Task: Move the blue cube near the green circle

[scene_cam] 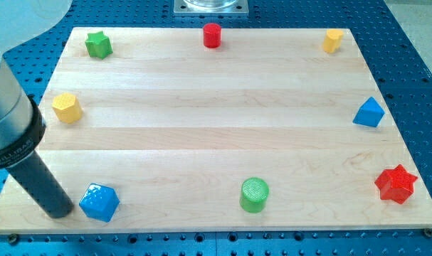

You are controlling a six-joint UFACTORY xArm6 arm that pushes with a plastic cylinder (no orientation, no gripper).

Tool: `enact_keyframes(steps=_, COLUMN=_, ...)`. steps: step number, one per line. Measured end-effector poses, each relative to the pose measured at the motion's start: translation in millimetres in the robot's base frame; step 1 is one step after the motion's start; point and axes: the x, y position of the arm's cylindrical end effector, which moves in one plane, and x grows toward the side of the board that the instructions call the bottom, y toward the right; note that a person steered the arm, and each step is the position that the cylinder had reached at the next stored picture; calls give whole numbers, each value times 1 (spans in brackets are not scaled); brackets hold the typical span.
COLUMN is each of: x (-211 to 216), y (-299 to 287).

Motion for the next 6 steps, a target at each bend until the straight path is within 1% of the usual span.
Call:
enact_keyframes(steps=2, x=-2, y=143)
enact_keyframes(steps=3, x=-2, y=161)
enact_keyframes(steps=4, x=-3, y=155)
enact_keyframes(steps=6, x=-7, y=95)
